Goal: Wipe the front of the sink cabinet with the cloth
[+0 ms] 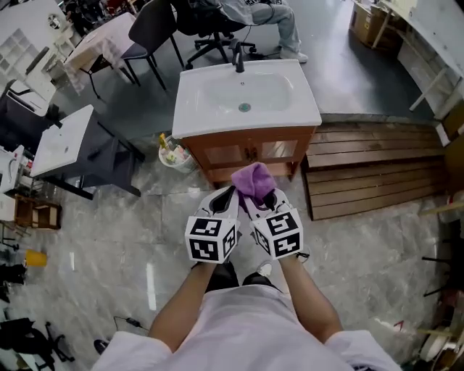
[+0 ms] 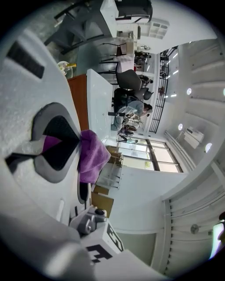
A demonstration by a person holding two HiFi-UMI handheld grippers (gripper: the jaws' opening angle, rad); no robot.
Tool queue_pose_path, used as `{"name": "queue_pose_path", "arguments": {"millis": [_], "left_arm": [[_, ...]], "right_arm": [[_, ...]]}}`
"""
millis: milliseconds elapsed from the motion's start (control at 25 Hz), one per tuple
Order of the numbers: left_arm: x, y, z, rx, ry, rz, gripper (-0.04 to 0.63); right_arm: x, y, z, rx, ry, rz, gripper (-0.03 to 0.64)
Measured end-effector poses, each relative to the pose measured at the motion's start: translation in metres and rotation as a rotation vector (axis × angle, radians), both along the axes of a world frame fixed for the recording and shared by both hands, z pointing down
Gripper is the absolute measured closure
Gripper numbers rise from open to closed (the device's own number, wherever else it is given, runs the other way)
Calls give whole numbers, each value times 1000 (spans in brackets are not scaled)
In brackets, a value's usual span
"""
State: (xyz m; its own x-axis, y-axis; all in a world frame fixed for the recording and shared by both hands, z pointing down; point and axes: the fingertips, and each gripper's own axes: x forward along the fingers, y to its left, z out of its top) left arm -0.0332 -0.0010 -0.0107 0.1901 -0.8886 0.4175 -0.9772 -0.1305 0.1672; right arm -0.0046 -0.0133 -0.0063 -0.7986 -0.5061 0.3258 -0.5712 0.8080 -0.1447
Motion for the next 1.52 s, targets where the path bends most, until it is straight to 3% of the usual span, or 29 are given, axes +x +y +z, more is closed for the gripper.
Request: {"name": "queue_pose_path", "arguments": {"millis": [280,880,1520], "left_arm": [[-61,-5,11,14,8,-103,591],[-158,-63,49,16,37,-173,591],[-223,-122,211,95,31,-265,591]], "right_arm": [[-60,-13,10,28,23,-110,545],[-163,-67,42,73,83,-234,545],[-227,-119,174,237,39,-381,545]]}}
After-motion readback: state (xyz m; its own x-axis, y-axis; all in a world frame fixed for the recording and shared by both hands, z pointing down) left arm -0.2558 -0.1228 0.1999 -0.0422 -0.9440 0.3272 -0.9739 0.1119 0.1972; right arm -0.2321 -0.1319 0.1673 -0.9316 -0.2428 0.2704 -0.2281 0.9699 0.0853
